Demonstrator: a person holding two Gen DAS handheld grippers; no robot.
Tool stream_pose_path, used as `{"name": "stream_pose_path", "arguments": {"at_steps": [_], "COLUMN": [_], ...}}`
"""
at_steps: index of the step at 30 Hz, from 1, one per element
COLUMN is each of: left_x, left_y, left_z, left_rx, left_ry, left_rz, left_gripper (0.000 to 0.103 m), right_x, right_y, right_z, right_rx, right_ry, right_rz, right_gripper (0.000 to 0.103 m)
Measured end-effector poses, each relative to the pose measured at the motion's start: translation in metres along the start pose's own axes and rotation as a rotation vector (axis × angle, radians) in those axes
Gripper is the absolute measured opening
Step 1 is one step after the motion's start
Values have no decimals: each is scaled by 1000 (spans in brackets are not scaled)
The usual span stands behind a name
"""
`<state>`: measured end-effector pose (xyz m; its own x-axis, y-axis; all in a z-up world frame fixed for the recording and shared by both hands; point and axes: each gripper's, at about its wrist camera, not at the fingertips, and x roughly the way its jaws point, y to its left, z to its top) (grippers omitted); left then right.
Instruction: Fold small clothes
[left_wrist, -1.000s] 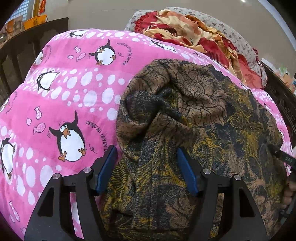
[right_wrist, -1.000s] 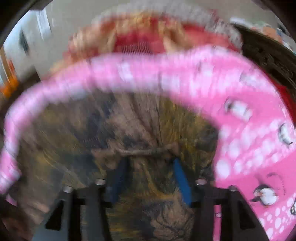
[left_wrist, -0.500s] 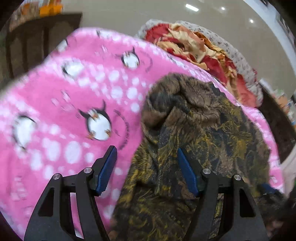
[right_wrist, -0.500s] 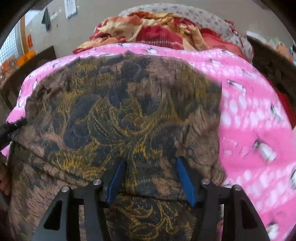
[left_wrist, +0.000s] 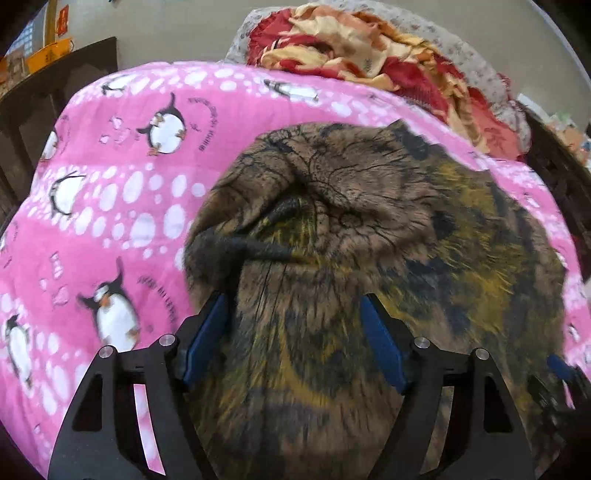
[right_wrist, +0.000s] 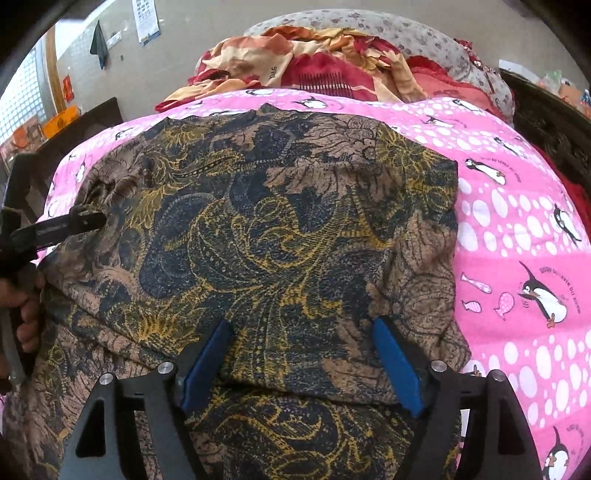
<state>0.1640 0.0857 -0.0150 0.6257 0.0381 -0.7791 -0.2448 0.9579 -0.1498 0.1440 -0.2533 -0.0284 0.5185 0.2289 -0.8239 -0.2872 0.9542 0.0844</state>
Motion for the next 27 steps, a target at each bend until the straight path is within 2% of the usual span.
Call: {"name": "stream_pose_path", "arguments": {"at_steps": [3,4,7,10,11,13,14,16,18,20,24,27], "left_x": [-41,-52,-68,-55,-50,-57,-56,-57,-58,-59,-58,-54], "left_y": [-1,0,0,-2,0,5,7,8,6,4,4,9], "left_z": [-22,-33,-66,-95,-103,-101,-102,-105,-108,-108,-108,-105], "left_rx": [54,69,120,186,194,160,147,146,153,153,138,128], "left_ry": [-88,-95,-53,12,32,7,14,7,3,1,-1,3], "left_rz": [-22,-42,-102,-82,-80,-132,-140,-147,-139,-135,-140,-151], "left_gripper": [75,75,75,75,75,77,77,77,77,77,77,77], "right_x": [-2,-2,-6,-21,-22,-29,-38,-52,-62,-75,-93,-99], "right_y": [0,1,10,20,22,28,33,41,44,46,35,24], "right_z": [0,0,0,-9,-15,-28,-37,-55,-74,-96,-115,-118], "right_rx": [5,-1,-26,17,28,21,-1,-60,-97,-136,-74,-8], "right_ry": [-1,-1,3,43,72,121,108,110,101,47,-23,-68], "right_rz": [9,1,-55,-83,-85,-154,-177,-166,-150,-139,-80,-2], "right_gripper": [81,80,80,80,80,80,80,80,85,86,87,87]}}
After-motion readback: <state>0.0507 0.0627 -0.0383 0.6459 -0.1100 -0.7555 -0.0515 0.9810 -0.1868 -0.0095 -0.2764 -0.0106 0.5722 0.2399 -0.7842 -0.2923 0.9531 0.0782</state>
